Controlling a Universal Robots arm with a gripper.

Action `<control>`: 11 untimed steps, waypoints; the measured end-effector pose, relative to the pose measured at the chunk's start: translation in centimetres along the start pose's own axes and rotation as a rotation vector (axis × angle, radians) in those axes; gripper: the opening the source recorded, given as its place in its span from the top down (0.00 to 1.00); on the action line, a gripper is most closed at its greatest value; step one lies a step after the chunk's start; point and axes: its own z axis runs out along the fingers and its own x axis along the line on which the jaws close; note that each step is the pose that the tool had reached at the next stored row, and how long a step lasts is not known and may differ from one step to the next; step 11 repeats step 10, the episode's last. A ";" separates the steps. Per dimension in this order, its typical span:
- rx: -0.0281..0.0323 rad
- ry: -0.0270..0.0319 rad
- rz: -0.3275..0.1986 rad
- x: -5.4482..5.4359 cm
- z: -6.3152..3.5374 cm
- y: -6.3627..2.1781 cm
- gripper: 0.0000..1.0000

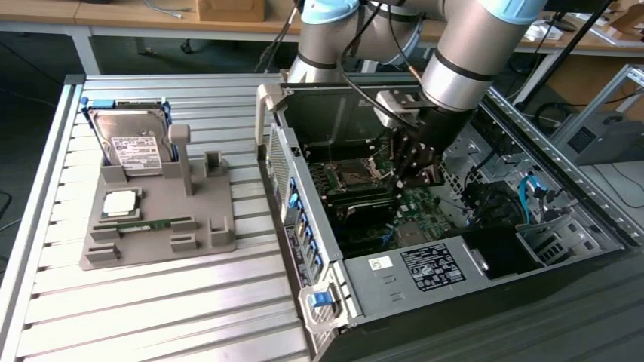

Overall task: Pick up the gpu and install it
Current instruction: 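Press down on the gpu until it lock into place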

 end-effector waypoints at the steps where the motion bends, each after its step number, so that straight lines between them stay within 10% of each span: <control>1: -0.0009 0.0001 0.000 0.0 -0.02 -0.27 0.89; 11: -0.0023 0.0000 0.000 0.0 -0.06 -1.18 0.89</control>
